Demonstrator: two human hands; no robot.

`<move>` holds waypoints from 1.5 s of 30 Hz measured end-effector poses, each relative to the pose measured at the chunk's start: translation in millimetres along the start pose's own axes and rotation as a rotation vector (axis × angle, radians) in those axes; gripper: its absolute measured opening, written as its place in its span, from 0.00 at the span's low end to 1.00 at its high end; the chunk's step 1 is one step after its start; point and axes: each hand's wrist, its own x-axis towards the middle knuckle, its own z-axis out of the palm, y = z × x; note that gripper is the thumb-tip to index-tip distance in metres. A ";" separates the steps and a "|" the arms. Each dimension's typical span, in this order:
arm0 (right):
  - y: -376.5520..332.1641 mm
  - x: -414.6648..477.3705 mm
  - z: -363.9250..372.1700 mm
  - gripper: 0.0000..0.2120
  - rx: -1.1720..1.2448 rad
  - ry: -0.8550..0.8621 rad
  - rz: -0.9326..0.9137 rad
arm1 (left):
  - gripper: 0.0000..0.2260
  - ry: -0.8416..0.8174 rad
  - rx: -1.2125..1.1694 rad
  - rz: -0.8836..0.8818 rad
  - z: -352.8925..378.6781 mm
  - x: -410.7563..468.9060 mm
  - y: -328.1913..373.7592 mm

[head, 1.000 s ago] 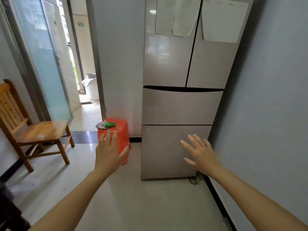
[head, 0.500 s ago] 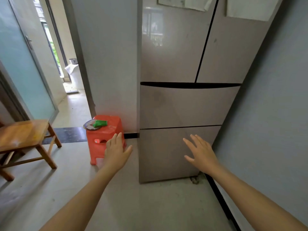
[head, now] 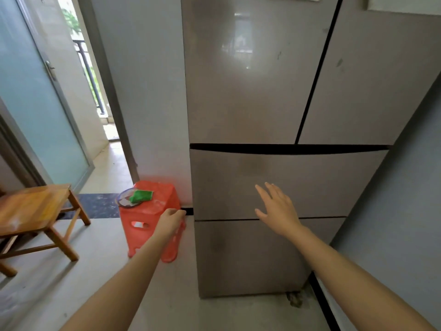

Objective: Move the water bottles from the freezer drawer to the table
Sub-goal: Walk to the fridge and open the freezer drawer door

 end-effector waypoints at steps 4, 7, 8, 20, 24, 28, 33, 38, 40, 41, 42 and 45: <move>10.6 57.2 -0.1 0.30 -0.036 0.077 -0.058 | 0.23 -0.004 -0.016 0.060 19.4 37.0 30.1; 9.9 92.7 2.0 0.30 -0.038 0.111 -0.109 | 0.28 0.008 -0.052 0.141 31.4 59.4 52.3; 8.3 102.2 5.3 0.30 -0.044 0.150 -0.151 | 0.29 0.003 -0.070 0.159 34.1 66.5 57.8; -9.1 141.9 15.0 0.22 0.004 0.386 -0.156 | 0.27 -0.116 -0.133 0.209 38.7 113.0 88.8; -13.1 142.0 14.2 0.24 0.068 0.396 -0.110 | 0.24 -0.123 -0.120 0.233 39.7 114.0 86.7; -17.0 131.8 14.3 0.23 0.162 0.438 -0.079 | 0.16 -0.052 -0.135 0.283 37.0 102.9 76.8; -8.0 93.1 21.8 0.23 0.252 0.523 -0.094 | 0.18 -0.065 -0.164 0.337 12.0 72.6 64.2; -8.8 51.3 9.1 0.21 0.455 0.529 -0.027 | 0.17 -0.142 -0.055 0.545 2.0 55.7 83.4; -8.7 33.1 3.0 0.19 0.506 0.526 0.017 | 0.17 -0.328 0.013 0.665 6.4 43.2 93.3; -8.3 24.7 -0.1 0.18 0.519 0.525 0.032 | 0.17 -0.439 0.062 0.719 9.0 37.2 97.9; -6.7 14.0 -2.8 0.18 0.520 0.524 0.048 | 0.16 -0.544 0.101 0.744 12.5 31.4 100.7; 1.8 -14.1 -10.2 0.16 0.497 0.522 0.099 | 0.14 -0.740 0.098 0.710 17.0 16.9 101.7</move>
